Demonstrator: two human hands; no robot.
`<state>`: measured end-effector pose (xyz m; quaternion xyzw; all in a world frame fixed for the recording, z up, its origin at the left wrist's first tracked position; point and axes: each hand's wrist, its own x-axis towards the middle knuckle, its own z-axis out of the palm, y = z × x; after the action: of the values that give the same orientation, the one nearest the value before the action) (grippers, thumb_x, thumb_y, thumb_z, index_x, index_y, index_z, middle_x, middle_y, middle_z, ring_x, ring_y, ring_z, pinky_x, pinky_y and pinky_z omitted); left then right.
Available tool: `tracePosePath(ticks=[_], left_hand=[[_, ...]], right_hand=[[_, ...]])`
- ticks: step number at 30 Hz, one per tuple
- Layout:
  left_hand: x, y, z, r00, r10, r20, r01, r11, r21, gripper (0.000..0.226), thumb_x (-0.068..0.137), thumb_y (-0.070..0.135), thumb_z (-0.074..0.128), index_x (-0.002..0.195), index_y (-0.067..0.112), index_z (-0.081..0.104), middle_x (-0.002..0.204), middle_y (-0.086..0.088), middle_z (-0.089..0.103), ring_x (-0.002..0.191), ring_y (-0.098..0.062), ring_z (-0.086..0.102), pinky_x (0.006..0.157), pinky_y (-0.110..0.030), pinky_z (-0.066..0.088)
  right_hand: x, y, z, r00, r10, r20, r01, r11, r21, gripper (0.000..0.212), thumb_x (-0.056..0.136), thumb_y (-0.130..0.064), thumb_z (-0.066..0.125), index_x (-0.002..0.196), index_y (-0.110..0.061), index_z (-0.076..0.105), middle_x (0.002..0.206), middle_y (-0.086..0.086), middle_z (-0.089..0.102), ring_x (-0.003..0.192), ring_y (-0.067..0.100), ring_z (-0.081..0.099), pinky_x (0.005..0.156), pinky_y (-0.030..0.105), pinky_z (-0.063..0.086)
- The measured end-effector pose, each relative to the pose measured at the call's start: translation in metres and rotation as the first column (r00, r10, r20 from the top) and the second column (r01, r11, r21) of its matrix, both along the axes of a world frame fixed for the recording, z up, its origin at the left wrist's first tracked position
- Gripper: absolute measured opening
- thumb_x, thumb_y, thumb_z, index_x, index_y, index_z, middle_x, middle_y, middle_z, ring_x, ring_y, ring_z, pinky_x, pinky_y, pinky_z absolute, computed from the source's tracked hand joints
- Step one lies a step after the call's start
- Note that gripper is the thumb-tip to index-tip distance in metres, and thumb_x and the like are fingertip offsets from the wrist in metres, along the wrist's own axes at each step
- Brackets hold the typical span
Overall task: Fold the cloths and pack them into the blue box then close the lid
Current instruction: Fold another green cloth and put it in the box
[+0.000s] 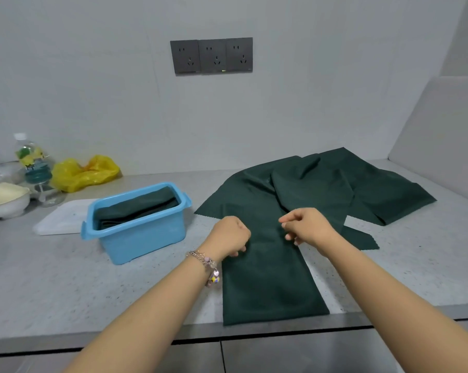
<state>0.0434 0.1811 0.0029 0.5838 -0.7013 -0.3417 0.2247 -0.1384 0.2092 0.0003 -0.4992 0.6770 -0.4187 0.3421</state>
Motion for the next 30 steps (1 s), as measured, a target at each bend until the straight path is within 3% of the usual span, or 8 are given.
tracePosePath(ticks=[3, 7, 10, 15, 20, 23, 26, 30], left_hand=[[-0.005, -0.003, -0.015, 0.996, 0.092, 0.017, -0.091, 0.995, -0.050, 0.016, 0.079, 0.002, 0.035, 0.071, 0.014, 0.041, 0.072, -0.011, 0.054, 0.047, -0.023, 0.051, 0.048, -0.024, 0.042], [-0.001, -0.007, -0.035, 0.986, 0.159, 0.041, -0.155, 0.983, -0.097, 0.010, 0.085, 0.006, 0.043, 0.089, 0.013, 0.048, 0.108, -0.009, 0.045, 0.060, -0.015, 0.046, 0.053, -0.022, 0.036], [0.002, -0.013, -0.042, 0.974, 0.226, -0.022, -0.227, 0.965, -0.133, 0.013, 0.089, 0.007, 0.042, 0.100, 0.012, 0.047, 0.113, -0.007, 0.034, 0.058, -0.021, 0.054, 0.063, -0.028, 0.048], [0.002, -0.033, -0.041, 0.927, 0.362, -0.099, -0.364, 0.931, 0.000, 0.013, 0.094, 0.008, 0.040, 0.107, 0.008, 0.044, 0.118, -0.011, 0.038, 0.044, -0.021, 0.057, 0.049, -0.026, 0.049], [0.004, -0.049, -0.044, 0.897, 0.407, -0.172, -0.398, 0.913, 0.086, 0.017, 0.094, 0.009, 0.047, 0.077, 0.008, 0.047, 0.066, -0.012, 0.063, 0.032, -0.015, 0.054, 0.042, -0.022, 0.045], [0.007, -0.052, -0.046, 0.855, 0.445, -0.267, -0.422, 0.895, 0.144, 0.027, 0.090, 0.007, 0.052, 0.064, 0.013, 0.048, 0.041, -0.002, 0.055, 0.028, -0.011, 0.050, 0.055, -0.027, 0.052], [0.009, -0.049, -0.046, 0.756, 0.470, -0.456, -0.398, 0.883, 0.250, 0.008, 0.088, 0.008, 0.059, 0.081, 0.009, 0.061, 0.063, -0.003, 0.063, 0.043, -0.011, 0.056, 0.060, -0.029, 0.056], [0.018, -0.039, -0.043, 0.662, 0.395, -0.637, -0.278, 0.919, 0.281, 0.002, 0.090, 0.011, 0.059, 0.089, 0.009, 0.060, 0.077, -0.003, 0.060, 0.059, -0.013, 0.061, 0.056, -0.023, 0.055]], right_hand=[[0.004, -0.004, -0.011, 0.997, -0.026, 0.071, 0.019, 0.995, 0.099, 0.014, 0.089, 0.002, 0.050, 0.083, -0.006, 0.060, 0.071, 0.004, 0.059, 0.051, 0.015, 0.057, 0.044, 0.020, 0.052], [-0.005, -0.013, -0.034, 0.993, -0.105, 0.045, 0.099, 0.987, 0.123, 0.009, 0.086, 0.000, 0.054, 0.087, -0.009, 0.057, 0.067, 0.003, 0.058, 0.053, 0.018, 0.059, 0.066, 0.035, 0.059], [-0.005, -0.019, -0.040, 0.987, -0.159, 0.030, 0.154, 0.981, 0.120, 0.012, 0.087, -0.005, 0.058, 0.095, -0.011, 0.052, 0.067, 0.001, 0.056, 0.048, 0.017, 0.060, 0.057, 0.031, 0.057], [-0.001, -0.034, -0.036, 0.970, -0.238, 0.038, 0.227, 0.956, 0.184, 0.014, 0.086, -0.008, 0.063, 0.092, -0.011, 0.050, 0.062, 0.005, 0.062, 0.035, 0.015, 0.058, 0.043, 0.025, 0.052], [-0.002, -0.042, -0.036, 0.956, -0.282, 0.082, 0.257, 0.938, 0.231, 0.013, 0.082, -0.003, 0.065, 0.078, -0.011, 0.055, 0.064, 0.008, 0.065, 0.051, 0.022, 0.063, 0.067, 0.036, 0.059], [-0.007, -0.040, -0.033, 0.935, -0.265, 0.235, 0.211, 0.950, 0.230, 0.016, 0.084, 0.002, 0.061, 0.077, -0.010, 0.055, 0.075, 0.007, 0.066, 0.056, 0.020, 0.064, 0.053, 0.028, 0.057], [-0.011, -0.034, -0.031, 0.895, -0.209, 0.394, 0.140, 0.970, 0.199, 0.016, 0.085, 0.006, 0.060, 0.080, -0.008, 0.054, 0.081, 0.007, 0.065, 0.057, 0.018, 0.065, 0.043, 0.021, 0.053], [-0.018, -0.024, -0.028, 0.846, -0.112, 0.521, 0.042, 0.989, 0.145, 0.017, 0.086, 0.003, 0.059, 0.095, -0.011, 0.057, 0.093, 0.006, 0.065, 0.066, 0.020, 0.070, 0.056, 0.025, 0.057]])
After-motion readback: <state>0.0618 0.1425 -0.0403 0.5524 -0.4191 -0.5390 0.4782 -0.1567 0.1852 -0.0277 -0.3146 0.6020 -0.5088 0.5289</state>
